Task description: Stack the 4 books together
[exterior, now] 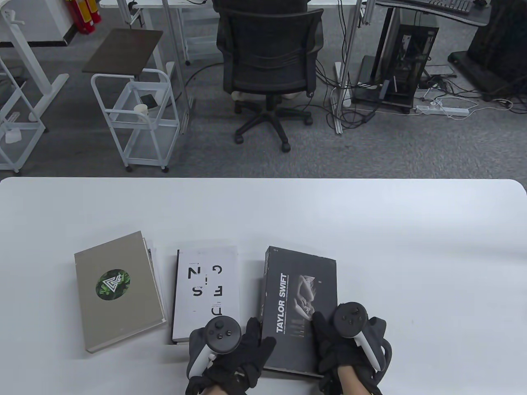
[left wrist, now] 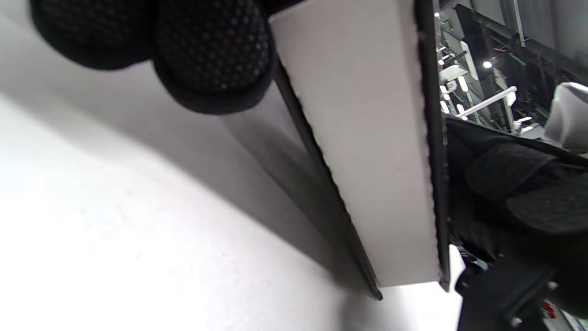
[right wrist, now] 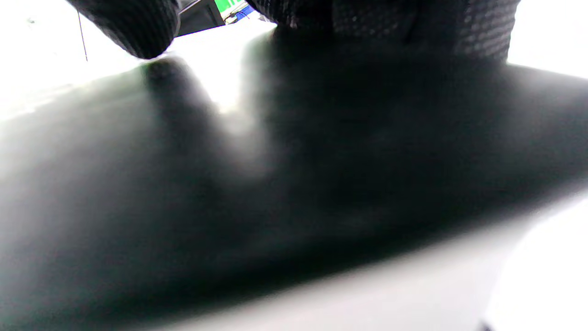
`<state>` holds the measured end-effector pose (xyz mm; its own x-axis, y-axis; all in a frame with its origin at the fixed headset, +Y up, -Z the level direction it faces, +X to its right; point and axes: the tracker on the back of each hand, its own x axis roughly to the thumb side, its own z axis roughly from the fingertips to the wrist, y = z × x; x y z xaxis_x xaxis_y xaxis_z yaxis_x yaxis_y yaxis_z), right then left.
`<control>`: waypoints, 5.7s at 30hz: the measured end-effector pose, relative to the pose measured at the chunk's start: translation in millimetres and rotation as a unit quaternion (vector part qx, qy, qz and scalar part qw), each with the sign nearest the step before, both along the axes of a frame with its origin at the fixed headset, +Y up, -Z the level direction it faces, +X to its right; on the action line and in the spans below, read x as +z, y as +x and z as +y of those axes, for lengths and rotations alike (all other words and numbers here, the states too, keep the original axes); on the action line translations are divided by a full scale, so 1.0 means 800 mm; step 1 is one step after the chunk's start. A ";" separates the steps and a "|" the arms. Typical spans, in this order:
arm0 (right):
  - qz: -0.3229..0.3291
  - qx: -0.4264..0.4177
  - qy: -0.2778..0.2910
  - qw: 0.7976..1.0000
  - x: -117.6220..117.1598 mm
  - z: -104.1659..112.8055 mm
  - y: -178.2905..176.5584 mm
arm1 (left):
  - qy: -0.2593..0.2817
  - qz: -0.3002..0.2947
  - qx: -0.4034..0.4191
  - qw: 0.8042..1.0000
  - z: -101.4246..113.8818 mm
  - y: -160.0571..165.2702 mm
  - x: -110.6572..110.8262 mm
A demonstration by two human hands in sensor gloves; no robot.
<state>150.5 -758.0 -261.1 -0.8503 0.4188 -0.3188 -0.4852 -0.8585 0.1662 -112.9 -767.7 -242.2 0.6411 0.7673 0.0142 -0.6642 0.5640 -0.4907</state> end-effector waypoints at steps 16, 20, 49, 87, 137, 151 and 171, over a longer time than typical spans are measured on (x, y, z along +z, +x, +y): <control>0.019 -0.030 0.000 0.999 -0.009 0.007 -0.002 | 0.032 0.010 0.004 0.999 0.020 -0.012 -0.007; 0.024 -0.043 0.011 0.999 -0.009 0.012 -0.003 | 0.045 0.011 -0.025 0.999 0.042 -0.024 -0.013; 0.035 -0.063 0.038 0.997 -0.008 0.025 -0.007 | 0.105 0.316 0.062 0.941 0.147 -0.311 0.000; 0.058 -0.051 0.018 0.997 -0.008 0.025 -0.020 | -0.023 0.465 0.073 0.882 0.066 -0.419 0.037; 0.224 0.091 0.114 0.964 0.008 0.036 -0.102 | 0.111 0.086 0.146 0.979 0.074 -0.160 -0.013; 0.329 0.077 0.061 0.939 -0.026 0.032 -0.217 | 0.159 0.114 0.124 0.973 0.079 -0.176 -0.006; 0.360 0.155 0.039 0.919 -0.026 0.010 -0.219 | 0.136 0.113 0.081 0.981 0.062 -0.175 -0.011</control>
<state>-24.5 -750.3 -281.5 -0.9113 0.1179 0.3945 -0.0029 -0.9599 0.2803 -252.6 -718.3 -250.9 0.5222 0.8465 0.1038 -0.8298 0.5324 -0.1673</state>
